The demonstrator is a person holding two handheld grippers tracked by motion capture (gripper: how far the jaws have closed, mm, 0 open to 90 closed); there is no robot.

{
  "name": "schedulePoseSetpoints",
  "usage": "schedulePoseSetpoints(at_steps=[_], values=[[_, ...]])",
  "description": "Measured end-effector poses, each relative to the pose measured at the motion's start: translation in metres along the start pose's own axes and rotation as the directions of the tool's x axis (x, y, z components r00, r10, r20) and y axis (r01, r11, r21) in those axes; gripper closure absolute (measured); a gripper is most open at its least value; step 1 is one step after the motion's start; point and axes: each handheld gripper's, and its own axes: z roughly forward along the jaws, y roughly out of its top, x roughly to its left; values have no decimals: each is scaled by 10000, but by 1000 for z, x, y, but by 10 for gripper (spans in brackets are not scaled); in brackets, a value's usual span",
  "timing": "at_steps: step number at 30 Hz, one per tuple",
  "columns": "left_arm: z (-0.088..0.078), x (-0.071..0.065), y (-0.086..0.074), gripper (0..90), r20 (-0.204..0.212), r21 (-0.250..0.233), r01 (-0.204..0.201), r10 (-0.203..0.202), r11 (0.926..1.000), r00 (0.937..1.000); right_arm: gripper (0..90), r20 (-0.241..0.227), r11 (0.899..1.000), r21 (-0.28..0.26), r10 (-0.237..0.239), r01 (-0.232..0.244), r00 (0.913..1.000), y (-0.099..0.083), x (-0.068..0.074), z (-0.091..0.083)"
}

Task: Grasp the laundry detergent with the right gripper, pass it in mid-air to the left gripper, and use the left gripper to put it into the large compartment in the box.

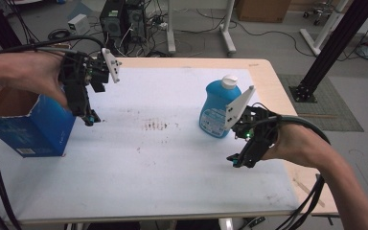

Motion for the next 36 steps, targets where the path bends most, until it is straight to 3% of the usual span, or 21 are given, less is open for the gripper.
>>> schedulePoseSetpoints(at_steps=[4, 7, 8, 9, 10, 11, 12, 13, 14, 15, 20, 22, 27, 36], values=[[-1, 0, 2, 90, -14, -132, -54, 54, 9999, 10000, 163, 337, 9943, -296, 1030, -1020, 9941, -18, -8, -8], [-2, -1, 3, 90, -36, -154, -80, 79, 9998, 10000, 163, 463, 9906, -406, 1324, -1306, 9901, -22, -11, -9], [-3, -1, 4, 90, -89, -254, -119, 117, 9996, 9999, 163, 670, 9742, -831, 2156, -2098, 9742, -32, -18, -12], [-3, -1, 4, 90, -89, -254, -119, 117, 9996, 9999, 163, 670, 9742, -831, 2156, -2098, 9742, -32, -18, -12], [-3, -1, 4, 90, -56, -268, -123, 122, 9996, 9999, 163, 672, 9547, -1382, 2745, -2635, 9592, -39, -24, -10], [-3, -1, 4, 90, -73, -260, -152, 150, 9995, 9999, 162, 635, 9446, -1599, 2997, -2867, 9519, -41, -27, -9], [-3, -1, 3, 90, -68, -275, -133, 131, 9995, 9999, 162, 635, 9446, -1599, 2997, -2867, 9519, -41, -27, -9], [-3, -1, 3, 90, -56, -243, -115, 113, 9996, 9999, 162, 493, 9224, -2124, 3399, -3226, 9392, -45, -31, -6], [-2, 0, 2, 90, -68, -200, -87, 86, 9998, 9999, 162, 339, 9096, -2347, 3601, -3428, 9323, -46, -33, -4], [-2, 0, 2, 90, -68, -200, -87, 86, 9998, 9999, 162, 339, 9096, -2347, 3601, -3428, 9323, -46, -33, -4], [-2, 1, 2, 90, -5, -195, -47, 46, 9998, 10000, 162, 211, 8615, -3174, 4243, -3963, 9053, -48, -43, 8], [-1, 2, 2, 90, 19, -149, -53, 53, 9999, 10000, 162, 25, 8455, -3427, 4368, -4096, 8996, -46, -46, 11], [2, 2, 1, 90, 34, -7, -51, 51, 10000, 10000, 162, 60, 8347, -3620, 4472, -4150, 8944, -40, -52, 21], [-1, 1, 0, 90, 5, -116, -47, 47, 9999, 10000, 163, 114, 7993, -4269, 4725, -4230, 8812, -35, -60, 33]])
